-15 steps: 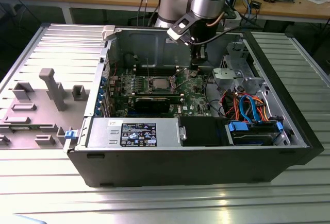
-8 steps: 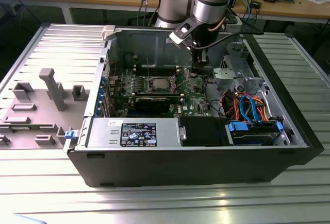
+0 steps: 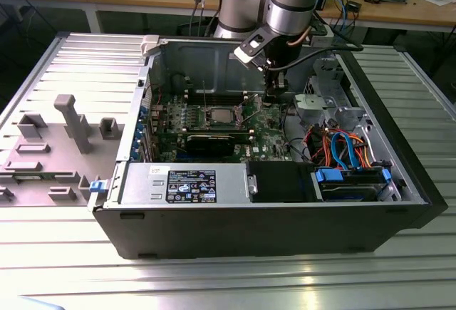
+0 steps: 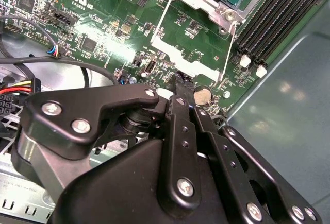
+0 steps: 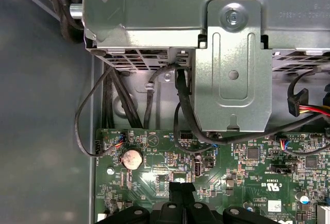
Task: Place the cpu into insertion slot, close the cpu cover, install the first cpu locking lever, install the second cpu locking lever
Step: 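Close the cpu cover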
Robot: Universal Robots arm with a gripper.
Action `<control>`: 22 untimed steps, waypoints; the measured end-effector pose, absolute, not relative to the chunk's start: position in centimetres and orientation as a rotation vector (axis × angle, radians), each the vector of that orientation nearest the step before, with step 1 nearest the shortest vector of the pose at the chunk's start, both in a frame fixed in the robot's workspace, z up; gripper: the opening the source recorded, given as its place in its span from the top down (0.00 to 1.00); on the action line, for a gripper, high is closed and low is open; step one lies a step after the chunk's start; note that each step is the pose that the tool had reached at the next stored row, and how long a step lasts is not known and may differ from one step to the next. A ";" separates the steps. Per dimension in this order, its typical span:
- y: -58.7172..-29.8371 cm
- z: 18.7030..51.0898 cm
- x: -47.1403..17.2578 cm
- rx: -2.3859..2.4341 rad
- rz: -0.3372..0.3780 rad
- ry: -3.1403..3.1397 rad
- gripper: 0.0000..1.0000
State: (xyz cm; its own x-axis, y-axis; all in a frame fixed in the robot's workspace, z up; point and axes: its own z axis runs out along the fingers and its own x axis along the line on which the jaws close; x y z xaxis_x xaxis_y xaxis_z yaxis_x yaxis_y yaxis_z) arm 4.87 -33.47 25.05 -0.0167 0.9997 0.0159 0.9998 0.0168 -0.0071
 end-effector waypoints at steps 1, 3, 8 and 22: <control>-33.5 25.1 4.9 -2.191 -0.009 -2.228 0.89; -33.5 25.1 4.9 -2.191 -0.009 -2.228 0.89; -33.5 25.1 4.9 -2.191 -0.009 -2.228 0.89; -33.7 25.0 4.2 -2.190 -0.009 -2.229 0.89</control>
State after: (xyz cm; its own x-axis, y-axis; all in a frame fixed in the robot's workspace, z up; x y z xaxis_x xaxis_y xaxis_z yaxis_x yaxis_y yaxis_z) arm 4.16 -33.75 25.03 -0.0179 0.9997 0.0161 0.9998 0.0180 -0.0074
